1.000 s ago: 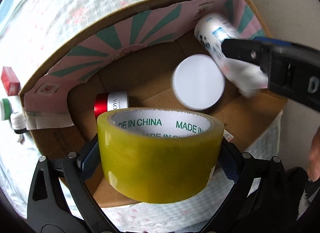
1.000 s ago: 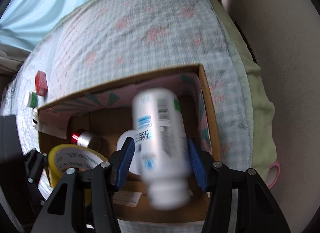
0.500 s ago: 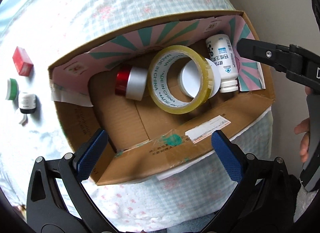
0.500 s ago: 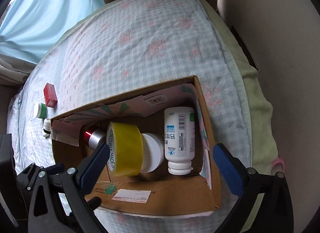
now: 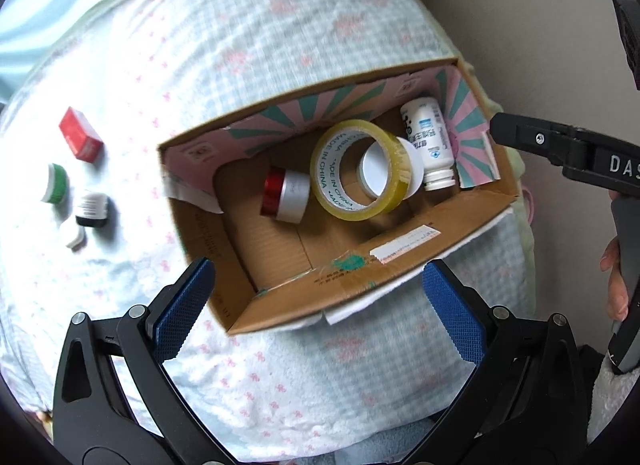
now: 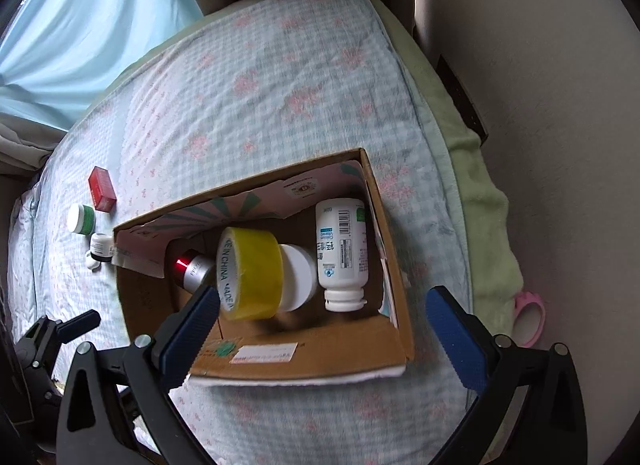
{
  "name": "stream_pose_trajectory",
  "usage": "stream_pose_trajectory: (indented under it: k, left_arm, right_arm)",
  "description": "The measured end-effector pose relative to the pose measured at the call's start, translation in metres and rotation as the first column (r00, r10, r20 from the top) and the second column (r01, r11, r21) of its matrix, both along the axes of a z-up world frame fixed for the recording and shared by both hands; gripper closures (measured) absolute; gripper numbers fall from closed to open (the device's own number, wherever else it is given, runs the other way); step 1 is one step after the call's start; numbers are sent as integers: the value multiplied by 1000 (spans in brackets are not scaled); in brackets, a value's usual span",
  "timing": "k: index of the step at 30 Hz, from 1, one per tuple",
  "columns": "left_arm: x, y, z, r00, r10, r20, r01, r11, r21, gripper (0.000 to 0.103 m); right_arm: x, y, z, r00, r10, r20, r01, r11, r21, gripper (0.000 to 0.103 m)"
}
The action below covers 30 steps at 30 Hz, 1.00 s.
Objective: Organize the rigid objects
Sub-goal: 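Lift both tools away from the box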
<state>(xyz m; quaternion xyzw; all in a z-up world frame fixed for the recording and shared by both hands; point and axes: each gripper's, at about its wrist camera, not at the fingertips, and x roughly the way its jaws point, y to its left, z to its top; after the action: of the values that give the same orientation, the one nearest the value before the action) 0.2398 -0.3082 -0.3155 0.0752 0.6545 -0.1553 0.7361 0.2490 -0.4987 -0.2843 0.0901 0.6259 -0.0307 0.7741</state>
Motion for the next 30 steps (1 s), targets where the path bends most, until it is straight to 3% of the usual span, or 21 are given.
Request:
stream_pose_trajectory:
  k: [7, 15, 24, 30]
  left_arm:
    - [-23, 36, 45, 997, 42, 72, -40, 999, -30, 0]
    - [-51, 107, 91, 978, 150, 145, -142, 988, -64, 0]
    - [-76, 202, 124, 952, 222, 212, -207, 974, -91, 0]
    - [-73, 281, 141, 927, 235, 293, -226, 972, -63, 0]
  right_arm:
    - [-21, 20, 42, 998, 16, 68, -14, 1000, -21, 0]
    - [-46, 66, 85, 986, 94, 136, -86, 994, -66, 0]
    - [-76, 156, 140, 948, 179, 265, -148, 980, -130, 0]
    - [-77, 222, 152, 940, 163, 301, -132, 984, -122, 0]
